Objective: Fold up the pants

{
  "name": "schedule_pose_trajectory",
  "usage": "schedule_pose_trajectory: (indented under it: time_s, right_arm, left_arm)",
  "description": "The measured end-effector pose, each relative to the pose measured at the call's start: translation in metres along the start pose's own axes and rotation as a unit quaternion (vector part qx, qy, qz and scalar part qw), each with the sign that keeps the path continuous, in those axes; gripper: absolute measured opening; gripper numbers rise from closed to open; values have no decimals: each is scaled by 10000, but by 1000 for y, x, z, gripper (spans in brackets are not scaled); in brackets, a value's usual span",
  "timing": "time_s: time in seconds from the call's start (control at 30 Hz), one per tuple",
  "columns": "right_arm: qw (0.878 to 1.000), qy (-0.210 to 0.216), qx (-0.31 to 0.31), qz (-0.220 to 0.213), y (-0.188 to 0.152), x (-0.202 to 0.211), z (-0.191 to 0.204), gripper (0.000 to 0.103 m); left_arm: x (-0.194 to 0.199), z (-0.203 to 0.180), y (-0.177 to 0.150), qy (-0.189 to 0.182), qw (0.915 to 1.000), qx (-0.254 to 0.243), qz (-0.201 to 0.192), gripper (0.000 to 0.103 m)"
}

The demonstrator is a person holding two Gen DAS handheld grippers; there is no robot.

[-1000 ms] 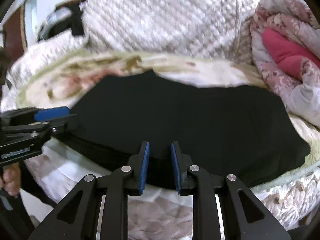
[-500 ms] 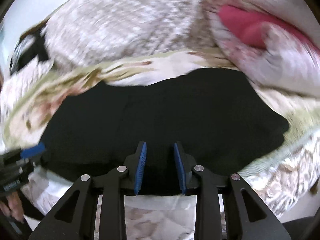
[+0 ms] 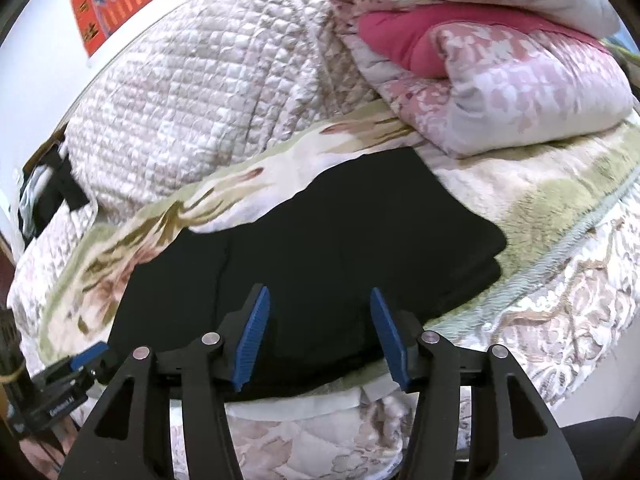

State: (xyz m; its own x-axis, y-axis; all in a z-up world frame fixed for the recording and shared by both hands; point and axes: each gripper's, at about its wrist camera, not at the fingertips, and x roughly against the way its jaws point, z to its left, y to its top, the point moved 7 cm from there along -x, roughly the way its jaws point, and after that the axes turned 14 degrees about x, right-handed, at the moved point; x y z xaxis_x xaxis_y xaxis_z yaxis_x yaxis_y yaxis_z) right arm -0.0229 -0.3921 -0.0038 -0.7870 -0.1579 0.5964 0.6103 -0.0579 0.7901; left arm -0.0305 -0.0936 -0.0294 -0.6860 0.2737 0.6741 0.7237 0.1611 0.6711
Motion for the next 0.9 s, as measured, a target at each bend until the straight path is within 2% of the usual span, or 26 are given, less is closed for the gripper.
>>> schedule_pose_trajectory:
  time_s: [0.27,0.5,0.67,0.73,0.83,0.9]
  right_arm:
    - [9953,-525,-785,-217,19,6,-58,58]
    - [9851,-731,-1547,-185,7,2,-92,66]
    - [9766,-551,-2075,-99,-4,-5,-108,66]
    - [9777,-302,-2080,-30,-6,-10,-102,66]
    - [9804,-367,-1934,38,-8,-11,-96,67]
    - [9783,-300,-2050,64,-12,-12,-95,67]
  left_arm:
    - [-4,3,-1,51,10000,11,58,42]
    - [-8,4,-3,88,9999,8,118,42]
    - [-9,4,-4,94,9999,10,122,42]
    - [-9,4,-4,96,9999,8,124,42]
    - [-9,4,-4,91,9999,1,119,42]
    - [-10,5,-4,84,9999,11,119,42]
